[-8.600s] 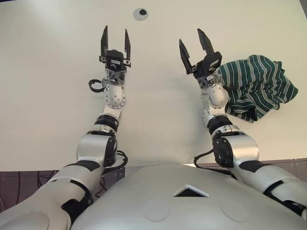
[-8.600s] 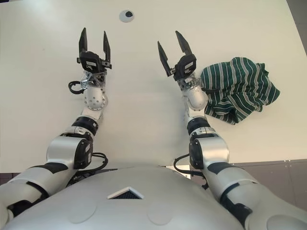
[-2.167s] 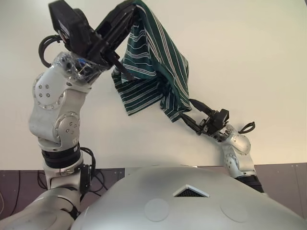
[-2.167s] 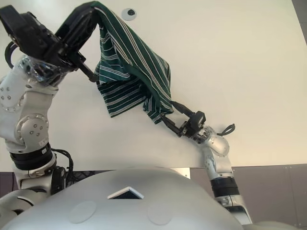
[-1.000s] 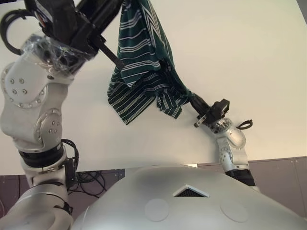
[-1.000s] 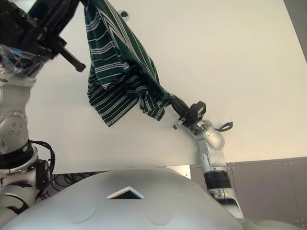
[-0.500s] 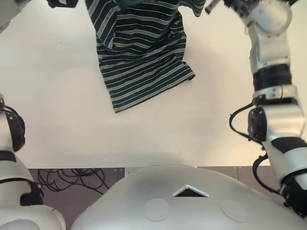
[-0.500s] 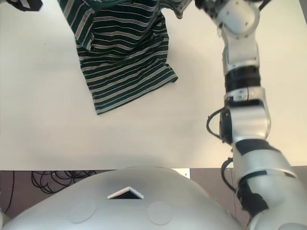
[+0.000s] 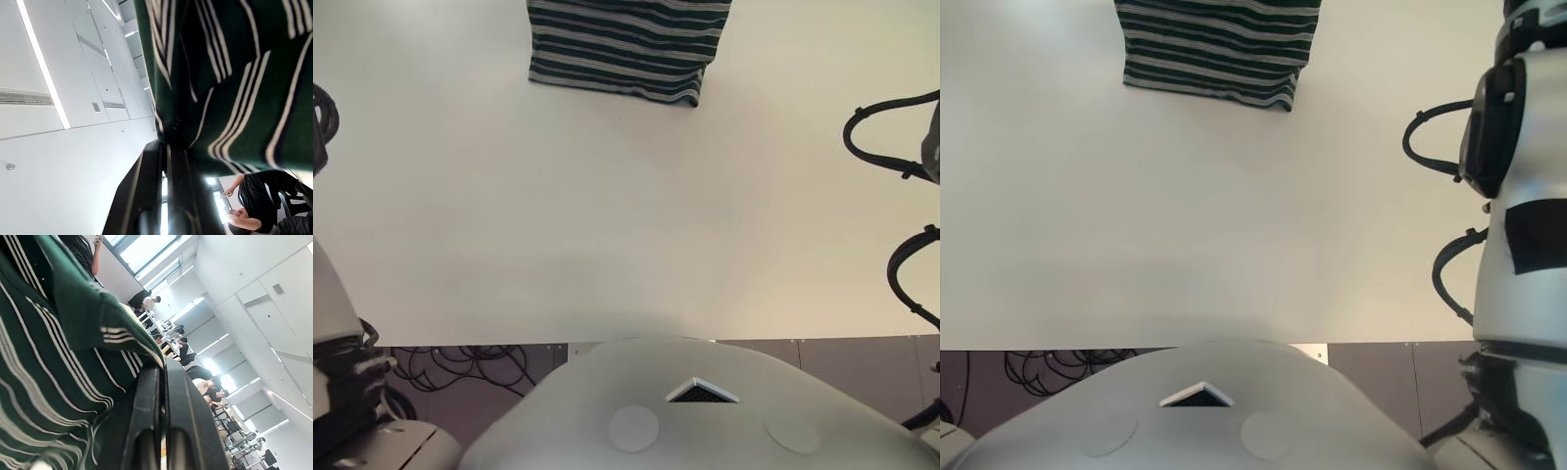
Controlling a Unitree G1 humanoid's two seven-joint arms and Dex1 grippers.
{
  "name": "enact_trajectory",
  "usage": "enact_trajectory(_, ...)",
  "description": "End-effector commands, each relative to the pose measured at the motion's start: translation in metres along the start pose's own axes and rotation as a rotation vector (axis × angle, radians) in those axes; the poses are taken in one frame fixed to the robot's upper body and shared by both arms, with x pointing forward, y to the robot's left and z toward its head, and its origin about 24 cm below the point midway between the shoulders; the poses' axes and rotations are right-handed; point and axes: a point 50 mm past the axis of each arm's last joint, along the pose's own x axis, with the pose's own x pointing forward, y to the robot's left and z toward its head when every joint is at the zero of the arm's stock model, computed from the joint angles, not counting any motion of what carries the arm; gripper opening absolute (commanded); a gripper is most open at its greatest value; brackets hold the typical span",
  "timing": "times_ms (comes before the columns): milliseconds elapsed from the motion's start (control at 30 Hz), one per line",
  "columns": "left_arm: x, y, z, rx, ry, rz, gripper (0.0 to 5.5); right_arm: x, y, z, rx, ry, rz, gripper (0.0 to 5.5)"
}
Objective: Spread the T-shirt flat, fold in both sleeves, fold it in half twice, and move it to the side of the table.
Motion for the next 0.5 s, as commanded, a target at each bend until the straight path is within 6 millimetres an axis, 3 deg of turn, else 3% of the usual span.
enact_trajectory(33, -0.001, 0.024, -0.008, 0.018, 0.066, 0.068, 0.0, 0.001, -0.022, 0.017, -0.029, -0.016, -0.064, 0.02)
enact_trajectory(333, -0.005, 0.038, -0.013, -0.036, 0.085, 0.162, 0.0, -0.003, -0.042, 0.032, -0.044, -0.095, -0.149, 0.02)
enact_trajectory(500, -0.011, 0.02, -0.015, -0.157, 0.017, 0.12, 0.0, -0.007, -0.042, 0.041, -0.039, -0.213, -0.089, 0.02)
